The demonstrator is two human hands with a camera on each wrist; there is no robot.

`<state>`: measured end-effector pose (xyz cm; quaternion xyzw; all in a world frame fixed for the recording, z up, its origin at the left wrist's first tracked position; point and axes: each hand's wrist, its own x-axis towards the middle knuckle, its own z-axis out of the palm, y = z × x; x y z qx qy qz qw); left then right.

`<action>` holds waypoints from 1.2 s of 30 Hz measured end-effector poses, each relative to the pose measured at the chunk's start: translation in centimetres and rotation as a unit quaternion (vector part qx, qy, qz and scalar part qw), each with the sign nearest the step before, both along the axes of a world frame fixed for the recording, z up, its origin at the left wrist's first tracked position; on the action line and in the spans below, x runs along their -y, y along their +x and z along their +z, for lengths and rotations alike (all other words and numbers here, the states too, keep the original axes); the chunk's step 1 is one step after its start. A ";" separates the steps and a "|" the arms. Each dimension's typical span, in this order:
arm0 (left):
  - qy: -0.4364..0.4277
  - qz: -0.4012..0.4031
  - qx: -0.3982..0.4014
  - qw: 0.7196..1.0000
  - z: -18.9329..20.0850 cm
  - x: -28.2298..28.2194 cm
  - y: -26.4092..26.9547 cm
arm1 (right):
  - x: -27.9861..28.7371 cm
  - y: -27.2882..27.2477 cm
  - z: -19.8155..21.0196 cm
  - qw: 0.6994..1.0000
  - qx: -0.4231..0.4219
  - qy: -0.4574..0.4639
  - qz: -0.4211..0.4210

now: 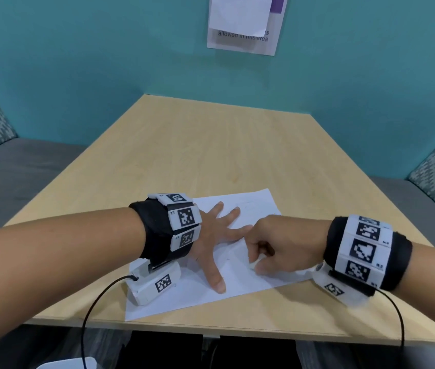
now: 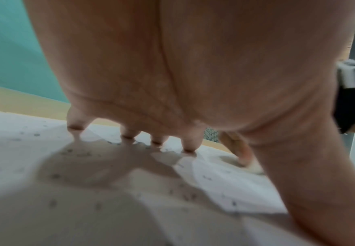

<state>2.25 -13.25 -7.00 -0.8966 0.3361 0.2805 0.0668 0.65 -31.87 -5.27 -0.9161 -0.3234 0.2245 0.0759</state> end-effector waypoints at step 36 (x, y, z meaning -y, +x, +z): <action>-0.066 0.029 0.051 0.996 2.0 -1.8 0.7 | 1.7 4.9 1.4 0.987 0.043 0.075 -0.134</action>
